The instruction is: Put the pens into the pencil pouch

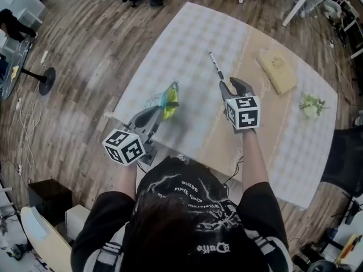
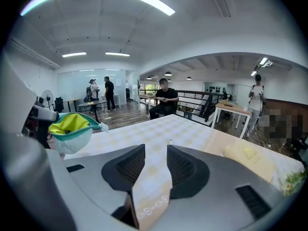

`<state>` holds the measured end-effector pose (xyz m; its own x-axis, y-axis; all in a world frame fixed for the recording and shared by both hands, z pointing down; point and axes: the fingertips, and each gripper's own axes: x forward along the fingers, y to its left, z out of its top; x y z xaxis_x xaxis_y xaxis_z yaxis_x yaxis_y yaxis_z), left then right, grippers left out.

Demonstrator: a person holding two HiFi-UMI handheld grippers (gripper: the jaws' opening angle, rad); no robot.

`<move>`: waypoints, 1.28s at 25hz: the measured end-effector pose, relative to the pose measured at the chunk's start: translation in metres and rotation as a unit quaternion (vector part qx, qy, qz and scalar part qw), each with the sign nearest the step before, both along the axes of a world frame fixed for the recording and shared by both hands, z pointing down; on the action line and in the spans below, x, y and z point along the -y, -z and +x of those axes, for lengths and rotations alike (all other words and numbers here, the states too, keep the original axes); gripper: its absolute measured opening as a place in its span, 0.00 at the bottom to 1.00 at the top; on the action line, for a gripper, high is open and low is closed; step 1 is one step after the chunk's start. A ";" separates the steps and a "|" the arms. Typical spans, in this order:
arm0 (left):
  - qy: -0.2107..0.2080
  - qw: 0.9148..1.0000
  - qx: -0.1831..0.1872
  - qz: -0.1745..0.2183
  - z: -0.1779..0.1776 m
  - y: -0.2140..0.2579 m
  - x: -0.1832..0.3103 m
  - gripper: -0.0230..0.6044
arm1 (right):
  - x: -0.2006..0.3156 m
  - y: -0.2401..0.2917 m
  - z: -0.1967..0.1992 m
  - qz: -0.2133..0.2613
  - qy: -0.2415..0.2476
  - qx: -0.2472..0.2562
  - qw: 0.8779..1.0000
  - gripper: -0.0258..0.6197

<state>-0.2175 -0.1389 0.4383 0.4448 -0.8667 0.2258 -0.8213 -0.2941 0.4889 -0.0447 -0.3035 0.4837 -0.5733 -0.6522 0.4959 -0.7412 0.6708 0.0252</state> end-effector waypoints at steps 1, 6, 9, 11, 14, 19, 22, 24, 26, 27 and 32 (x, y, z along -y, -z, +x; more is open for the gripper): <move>0.003 1.000 0.001 -0.001 -0.004 0.000 0.000 0.08 | 0.005 -0.005 -0.002 -0.004 0.002 -0.008 1.000 0.27; 0.024 1.000 0.011 -0.007 -0.022 -0.002 -0.002 0.08 | 0.036 -0.037 -0.011 -0.028 -0.002 -0.032 0.999 0.28; 0.032 0.999 0.015 -0.013 -0.029 -0.006 -0.001 0.08 | 0.052 -0.055 -0.010 -0.046 -0.010 -0.041 0.998 0.28; 0.041 0.999 0.017 -0.018 -0.037 -0.007 -0.003 0.08 | 0.061 -0.067 -0.014 -0.058 -0.009 -0.047 0.997 0.28; 0.054 0.998 0.021 -0.023 -0.048 -0.008 -0.005 0.08 | 0.074 -0.088 -0.022 -0.081 0.007 -0.061 0.995 0.28; 0.060 0.997 0.028 -0.030 -0.059 -0.009 -0.010 0.08 | 0.091 -0.111 -0.017 -0.103 0.006 -0.084 0.991 0.27; 0.071 0.997 0.029 -0.032 -0.065 -0.012 -0.011 0.08 | 0.098 -0.125 -0.016 -0.122 0.000 -0.083 0.989 0.27; 0.078 0.996 0.024 -0.031 -0.069 -0.013 -0.013 0.08 | 0.099 -0.132 -0.016 -0.131 0.000 -0.084 0.988 0.26; 0.089 0.996 0.012 -0.028 -0.073 -0.010 -0.014 0.08 | 0.100 -0.133 -0.017 -0.133 0.001 -0.086 0.987 0.26; 0.093 0.995 0.009 -0.027 -0.076 -0.009 -0.015 0.08 | 0.100 -0.134 -0.018 -0.133 0.002 -0.090 0.987 0.26; 0.108 0.994 0.010 -0.019 -0.085 -0.004 -0.020 0.08 | 0.097 -0.144 -0.021 -0.144 0.009 -0.100 0.984 0.24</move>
<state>-0.3025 -0.1191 0.4425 0.2439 -0.9322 0.2674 -0.8734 -0.0912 0.4784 -0.0661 -0.4007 0.6277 -0.4554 -0.4578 0.7636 -0.7281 0.6851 -0.0235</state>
